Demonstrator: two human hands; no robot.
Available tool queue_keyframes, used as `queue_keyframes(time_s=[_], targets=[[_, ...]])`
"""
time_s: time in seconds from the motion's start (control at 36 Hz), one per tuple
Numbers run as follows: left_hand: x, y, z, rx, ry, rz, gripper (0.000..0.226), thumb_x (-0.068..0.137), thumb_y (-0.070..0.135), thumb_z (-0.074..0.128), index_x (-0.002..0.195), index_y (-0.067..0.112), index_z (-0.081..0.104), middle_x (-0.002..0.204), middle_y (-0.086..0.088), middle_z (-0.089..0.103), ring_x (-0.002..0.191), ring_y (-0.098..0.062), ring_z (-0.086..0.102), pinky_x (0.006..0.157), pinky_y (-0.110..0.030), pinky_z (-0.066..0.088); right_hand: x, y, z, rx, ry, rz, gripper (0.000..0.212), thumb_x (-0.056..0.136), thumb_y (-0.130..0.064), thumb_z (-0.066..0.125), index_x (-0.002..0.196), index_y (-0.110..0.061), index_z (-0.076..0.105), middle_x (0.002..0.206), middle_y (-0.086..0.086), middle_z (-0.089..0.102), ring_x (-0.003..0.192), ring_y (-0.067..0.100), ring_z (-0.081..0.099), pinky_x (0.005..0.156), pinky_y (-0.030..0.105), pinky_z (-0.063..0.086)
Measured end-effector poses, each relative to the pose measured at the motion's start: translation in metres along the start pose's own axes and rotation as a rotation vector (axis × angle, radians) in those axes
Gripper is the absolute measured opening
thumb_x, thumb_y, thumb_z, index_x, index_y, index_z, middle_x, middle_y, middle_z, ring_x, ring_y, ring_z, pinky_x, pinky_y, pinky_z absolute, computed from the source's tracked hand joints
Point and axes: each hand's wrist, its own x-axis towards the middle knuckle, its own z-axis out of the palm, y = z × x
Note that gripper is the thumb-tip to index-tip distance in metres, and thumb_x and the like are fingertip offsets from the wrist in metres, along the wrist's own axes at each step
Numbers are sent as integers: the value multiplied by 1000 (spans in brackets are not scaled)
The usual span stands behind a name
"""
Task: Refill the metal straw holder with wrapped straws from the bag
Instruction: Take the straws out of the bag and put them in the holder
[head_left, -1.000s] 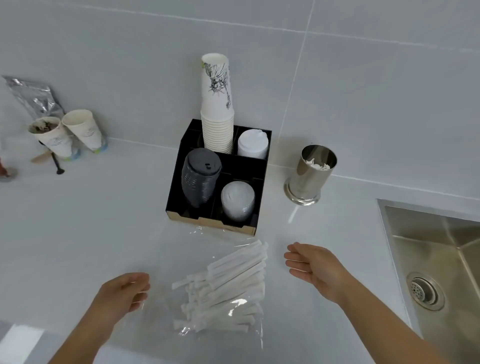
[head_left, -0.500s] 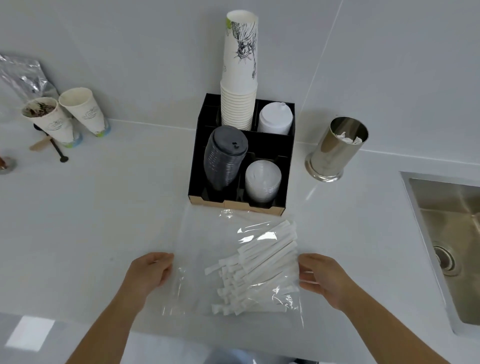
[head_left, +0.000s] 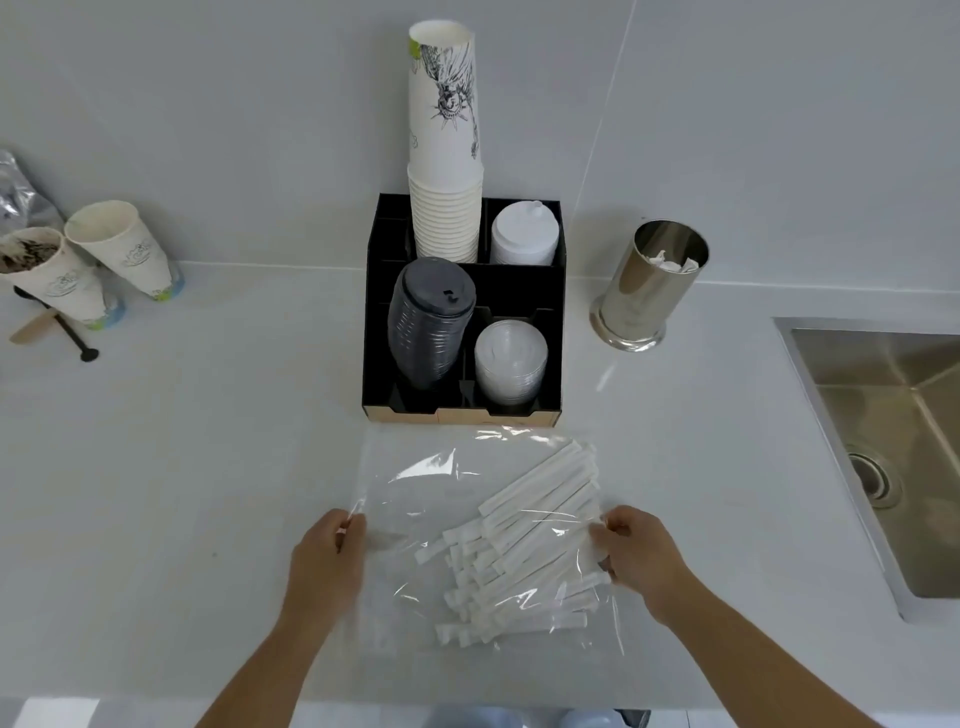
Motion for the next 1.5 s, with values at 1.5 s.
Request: queue_keyframes(time_s=[1.5], targets=[[-79, 131, 168, -51, -304, 11, 18, 78, 21, 74, 94, 24, 66, 76, -3, 66, 70, -20, 65, 62, -24, 49, 11, 101, -226, -456, 282, -137, 56, 88, -25, 64, 140, -14, 46, 129, 10, 57, 112, 27, 58, 94, 40, 46]])
